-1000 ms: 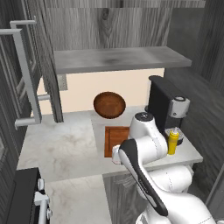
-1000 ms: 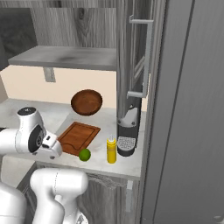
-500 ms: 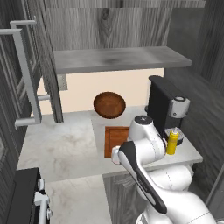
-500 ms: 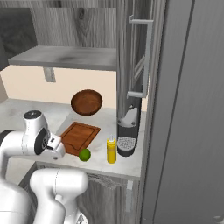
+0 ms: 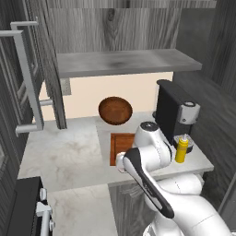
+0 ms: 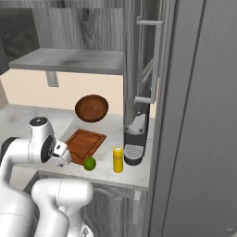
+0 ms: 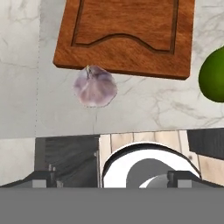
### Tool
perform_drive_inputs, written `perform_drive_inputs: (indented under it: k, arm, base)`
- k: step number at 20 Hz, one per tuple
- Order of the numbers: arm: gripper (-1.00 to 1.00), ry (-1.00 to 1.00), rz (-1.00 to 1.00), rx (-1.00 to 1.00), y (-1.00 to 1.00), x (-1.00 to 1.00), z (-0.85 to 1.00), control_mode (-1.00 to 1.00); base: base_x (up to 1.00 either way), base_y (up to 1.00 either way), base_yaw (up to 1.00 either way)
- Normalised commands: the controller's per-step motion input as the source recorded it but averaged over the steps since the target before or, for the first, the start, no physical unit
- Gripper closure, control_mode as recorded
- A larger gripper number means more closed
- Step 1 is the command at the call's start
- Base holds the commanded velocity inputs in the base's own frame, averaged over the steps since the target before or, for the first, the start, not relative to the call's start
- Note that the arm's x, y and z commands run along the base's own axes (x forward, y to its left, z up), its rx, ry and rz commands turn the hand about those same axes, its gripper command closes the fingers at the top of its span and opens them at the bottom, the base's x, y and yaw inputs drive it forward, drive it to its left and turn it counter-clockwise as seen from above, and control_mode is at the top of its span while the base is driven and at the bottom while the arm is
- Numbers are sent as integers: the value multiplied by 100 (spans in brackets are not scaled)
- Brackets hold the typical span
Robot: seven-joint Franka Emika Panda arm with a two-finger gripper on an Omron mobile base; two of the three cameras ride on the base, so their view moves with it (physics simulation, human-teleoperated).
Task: Open the cabinet. Place the bowl and condiment on the counter. Then place the lime and garlic on the cutting board.
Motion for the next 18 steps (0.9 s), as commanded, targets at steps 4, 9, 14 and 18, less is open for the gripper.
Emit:
perform_drive_inputs:
  k: [4, 9, 14, 18]
  arm:
    - [-100, 0, 0, 0, 9, 6, -10, -100]
    - [-100, 0, 0, 0, 10, 2, -12, -100]
    - [-100, 0, 0, 1, 0, 5, -10, -100]
    - [-100, -1, 0, 1, 0, 4, -11, -100]
  base:
    - [0, 0, 0]
    - [0, 0, 0]
    - [0, 0, 0]
    - [0, 0, 0]
